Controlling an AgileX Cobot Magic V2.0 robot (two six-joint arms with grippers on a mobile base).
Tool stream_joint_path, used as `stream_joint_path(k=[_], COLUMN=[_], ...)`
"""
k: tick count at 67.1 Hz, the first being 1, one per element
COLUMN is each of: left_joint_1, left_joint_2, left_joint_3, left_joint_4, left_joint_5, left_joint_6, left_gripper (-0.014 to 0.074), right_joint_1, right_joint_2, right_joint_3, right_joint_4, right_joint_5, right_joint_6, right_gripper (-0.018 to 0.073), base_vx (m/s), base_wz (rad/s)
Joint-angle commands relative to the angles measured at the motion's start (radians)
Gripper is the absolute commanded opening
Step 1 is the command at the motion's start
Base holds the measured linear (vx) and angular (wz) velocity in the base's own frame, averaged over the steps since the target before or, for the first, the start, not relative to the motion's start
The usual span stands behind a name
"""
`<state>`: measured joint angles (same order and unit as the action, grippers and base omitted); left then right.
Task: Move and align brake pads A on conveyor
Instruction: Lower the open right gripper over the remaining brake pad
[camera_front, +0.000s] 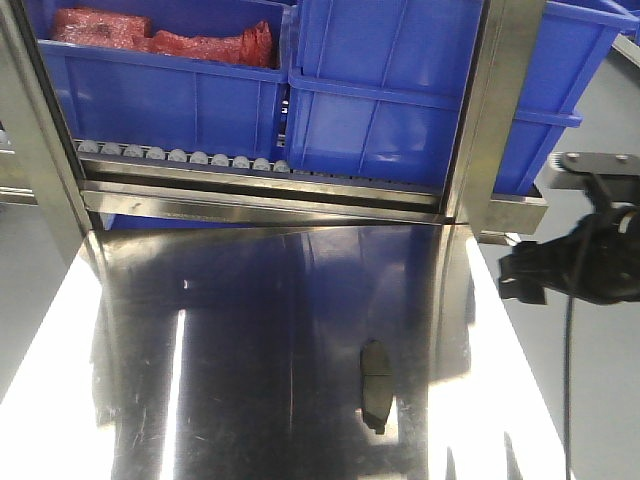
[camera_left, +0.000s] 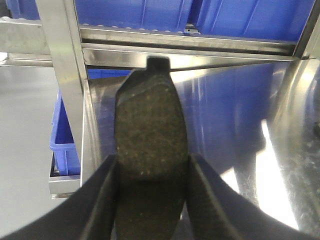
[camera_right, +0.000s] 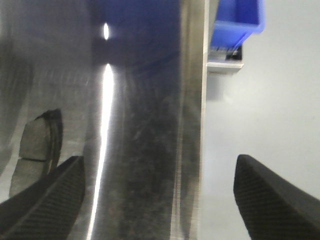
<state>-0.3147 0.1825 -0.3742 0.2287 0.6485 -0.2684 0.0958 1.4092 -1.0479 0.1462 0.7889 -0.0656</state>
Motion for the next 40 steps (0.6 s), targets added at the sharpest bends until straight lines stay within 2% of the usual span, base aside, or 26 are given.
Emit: stream_joint_path(k=[1,21,40], left_joint_1=[-0.001,-0.001,-0.001], left_joint_2=[0.01,0.01,0.01], left_joint_3=[-0.029,-0.029,-0.029], left_joint_4=[0.005,0.005,0.005], left_joint_5=[-0.096,-0.096,-0.096], left_joint_6=[0.0,0.0,0.0], left_gripper=[-0.0006,-0.0006,-0.0006], right_joint_1=[0.048,0.248,0.407], right_joint_2=[0.038,0.208,0.32], right_joint_3=[-0.085,-0.2,-0.287], right_joint_4=[-0.014,-0.154,-0.165], right_joint_5=[0.027,0.146,0.175], right_joint_6=[0.025,0.254,0.372], right_gripper=[0.0576,0.0576,0.0576], base_vx=[0.0,0.0,0.0], base_wz=[0.0,0.0,0.0])
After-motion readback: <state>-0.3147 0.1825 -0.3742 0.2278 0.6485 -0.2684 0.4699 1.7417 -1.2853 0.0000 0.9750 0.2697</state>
